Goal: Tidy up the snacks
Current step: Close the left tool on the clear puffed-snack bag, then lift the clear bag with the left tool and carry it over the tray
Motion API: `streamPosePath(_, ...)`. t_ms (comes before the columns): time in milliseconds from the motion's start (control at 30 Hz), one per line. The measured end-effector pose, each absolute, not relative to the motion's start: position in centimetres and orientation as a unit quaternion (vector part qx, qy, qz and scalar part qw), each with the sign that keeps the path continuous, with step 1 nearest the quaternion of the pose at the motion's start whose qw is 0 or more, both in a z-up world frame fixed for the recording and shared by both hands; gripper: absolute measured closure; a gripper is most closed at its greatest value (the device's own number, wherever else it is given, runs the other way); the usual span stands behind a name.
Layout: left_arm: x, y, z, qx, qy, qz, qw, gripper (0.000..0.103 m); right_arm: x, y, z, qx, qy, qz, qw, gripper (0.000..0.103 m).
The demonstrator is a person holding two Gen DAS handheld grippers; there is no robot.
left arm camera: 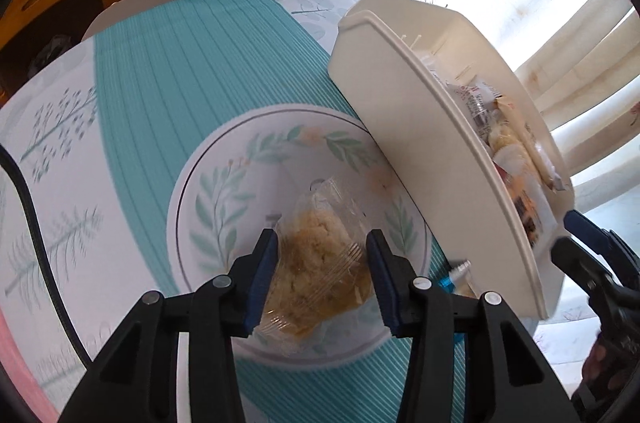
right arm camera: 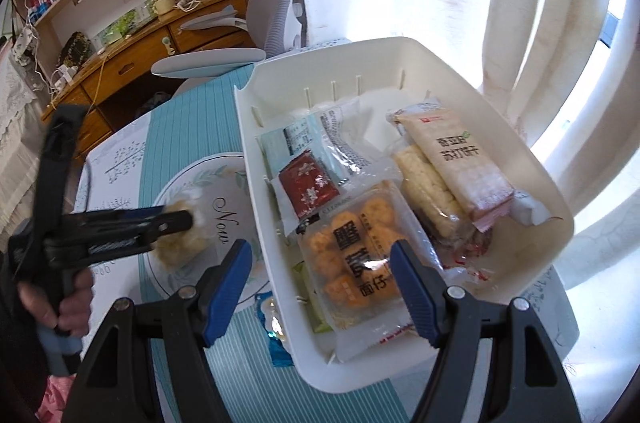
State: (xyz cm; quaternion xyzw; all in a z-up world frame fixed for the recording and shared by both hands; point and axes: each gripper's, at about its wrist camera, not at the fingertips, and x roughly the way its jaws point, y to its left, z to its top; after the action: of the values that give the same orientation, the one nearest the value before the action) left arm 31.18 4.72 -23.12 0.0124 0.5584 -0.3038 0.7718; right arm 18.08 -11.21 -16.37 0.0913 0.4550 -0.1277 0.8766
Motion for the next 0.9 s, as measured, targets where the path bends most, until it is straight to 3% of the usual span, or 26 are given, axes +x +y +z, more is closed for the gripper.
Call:
streamPosePath(467, 25.6, 7.5, -18.8, -0.058, 0.548, -0.282, 0.785, 0.059, 16.9, -9.8, -15.6, 0.059, 0.48, -0.135, 0.865, 0.031)
streamPosePath(633, 23.9, 7.9, -16.8, -0.082, 0.546, -0.266, 0.79, 0.059, 17.2, -9.9, -15.3, 0.045, 0.493, -0.111, 0.861, 0.024)
streamPosePath(900, 21.7, 7.0, -13.3, -0.121, 0.532, -0.238, 0.804, 0.059, 17.6, -11.7, -14.1, 0.038, 0.506, -0.082, 0.858, 0.023)
